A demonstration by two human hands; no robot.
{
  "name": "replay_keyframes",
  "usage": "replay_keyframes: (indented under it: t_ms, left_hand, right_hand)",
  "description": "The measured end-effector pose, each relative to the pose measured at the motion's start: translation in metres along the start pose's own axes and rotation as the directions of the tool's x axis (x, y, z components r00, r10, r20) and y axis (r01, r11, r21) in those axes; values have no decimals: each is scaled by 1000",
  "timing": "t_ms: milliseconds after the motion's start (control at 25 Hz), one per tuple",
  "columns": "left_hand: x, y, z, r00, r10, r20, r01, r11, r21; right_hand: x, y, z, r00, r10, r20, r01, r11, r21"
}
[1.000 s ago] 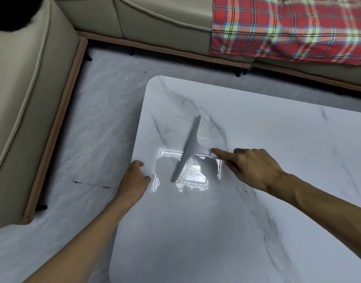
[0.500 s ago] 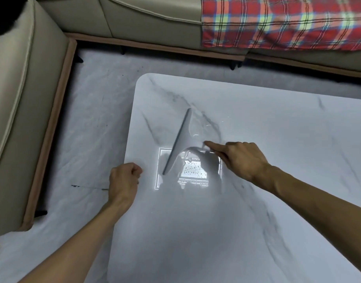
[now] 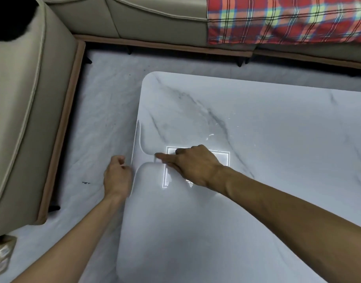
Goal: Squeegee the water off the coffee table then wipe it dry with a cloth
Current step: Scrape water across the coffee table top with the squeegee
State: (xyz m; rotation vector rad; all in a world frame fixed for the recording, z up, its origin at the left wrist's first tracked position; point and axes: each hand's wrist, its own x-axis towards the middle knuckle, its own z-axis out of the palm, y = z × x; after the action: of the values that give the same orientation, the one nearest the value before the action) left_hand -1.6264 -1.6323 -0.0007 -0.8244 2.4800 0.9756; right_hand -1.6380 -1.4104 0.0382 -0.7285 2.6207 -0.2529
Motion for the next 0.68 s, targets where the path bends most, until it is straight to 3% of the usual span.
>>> replay_keyframes:
  t_ms: [160,320,440,560,680]
  left_hand:
    - [-1,-17,-1,988,-60,140,51,996,71]
    - [-9,-26,7,943,-85,321,35,986,160]
    - [-14,-24,7,914,-99,393,38,986,161]
    - [-14,-27,3,916,-102,389,80,994,71]
    - [-15,-39,-3,944,-114,308,115,993,14]
  right_hand:
    - [-4,-8,26,998,-49,32,51,994,-95]
    - [-63,36,22,997,73,20,-74,997,19]
    - [-111,66,7,980,194,36,-193,980,-48]
    - [-135,63,-5,969,245,23,-242,965,-102]
    - [-104,17,2,993,118,16,-118,993,26]
